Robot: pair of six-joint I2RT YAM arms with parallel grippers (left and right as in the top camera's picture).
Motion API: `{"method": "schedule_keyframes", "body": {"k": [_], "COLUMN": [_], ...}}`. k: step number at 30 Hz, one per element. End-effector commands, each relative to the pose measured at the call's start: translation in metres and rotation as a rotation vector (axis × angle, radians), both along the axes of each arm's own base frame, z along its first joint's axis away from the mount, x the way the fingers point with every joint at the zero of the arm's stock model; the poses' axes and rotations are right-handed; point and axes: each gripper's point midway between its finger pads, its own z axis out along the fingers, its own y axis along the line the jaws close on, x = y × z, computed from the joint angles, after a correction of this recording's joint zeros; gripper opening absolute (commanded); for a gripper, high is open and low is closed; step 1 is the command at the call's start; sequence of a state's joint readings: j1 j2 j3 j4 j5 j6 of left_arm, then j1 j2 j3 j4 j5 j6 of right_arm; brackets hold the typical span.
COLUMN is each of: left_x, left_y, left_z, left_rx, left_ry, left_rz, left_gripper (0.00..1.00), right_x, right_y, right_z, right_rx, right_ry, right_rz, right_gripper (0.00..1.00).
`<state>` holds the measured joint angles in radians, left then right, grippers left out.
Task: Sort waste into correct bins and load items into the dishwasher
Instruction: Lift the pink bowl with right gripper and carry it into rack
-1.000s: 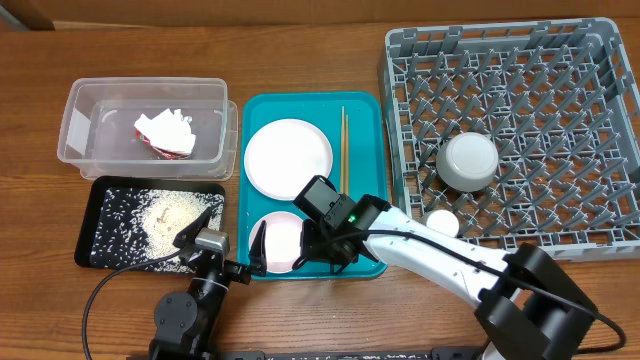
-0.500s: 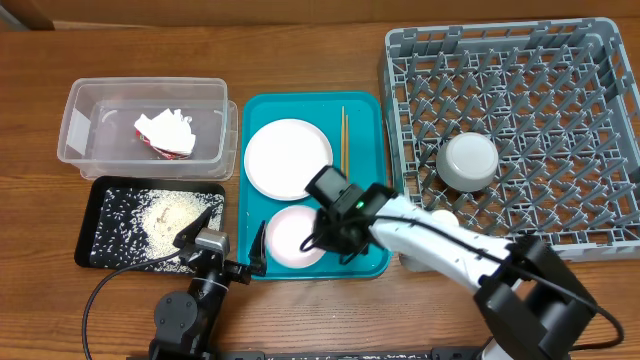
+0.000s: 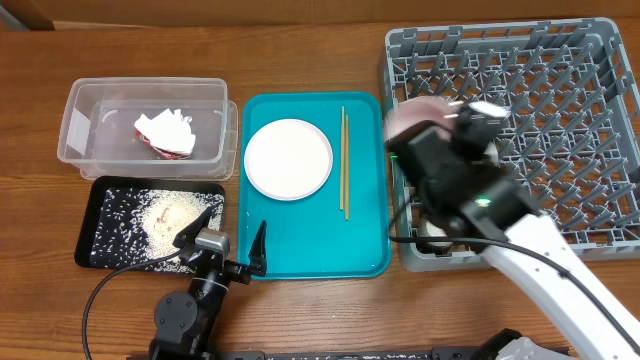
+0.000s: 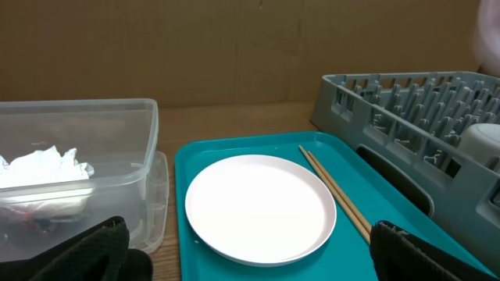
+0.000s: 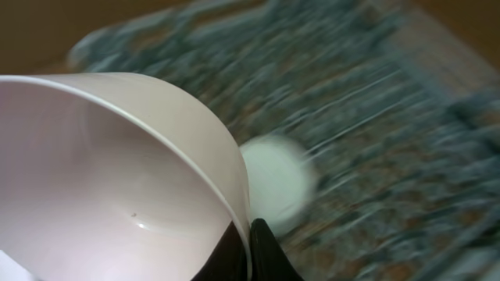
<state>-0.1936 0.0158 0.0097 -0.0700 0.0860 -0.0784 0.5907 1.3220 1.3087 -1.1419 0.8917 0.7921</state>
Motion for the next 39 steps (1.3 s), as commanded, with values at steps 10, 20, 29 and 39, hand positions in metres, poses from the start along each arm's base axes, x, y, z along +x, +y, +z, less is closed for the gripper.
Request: {"method": "schedule_keyframes", "body": {"k": [10, 20, 29, 39], "left_x": [0.000, 0.000, 0.000, 0.000], "left_y": [0.001, 0.001, 0.001, 0.001], "left_z": [0.000, 0.000, 0.000, 0.000], "left_rx": [-0.015, -0.015, -0.015, -0.015], "left_ry": [-0.002, -0.001, -0.001, -0.001], "left_rz": [0.004, 0.005, 0.004, 0.005], "left_gripper": [1.00, 1.00, 1.00, 1.00], "right_x": [-0.012, -0.011, 0.003, 0.015], "right_y": [-0.168, -0.217, -0.206, -0.181], "right_z": [0.011, -0.060, -0.100, -0.104], "right_rx": [-0.350, -0.332, -0.344, -0.383], "right_ry": [0.067, 0.331, 0.446, 0.447], "right_rz": [-0.547, -0.670, -0.616, -0.537], "right_gripper": [0.04, 0.04, 0.04, 0.04]}}
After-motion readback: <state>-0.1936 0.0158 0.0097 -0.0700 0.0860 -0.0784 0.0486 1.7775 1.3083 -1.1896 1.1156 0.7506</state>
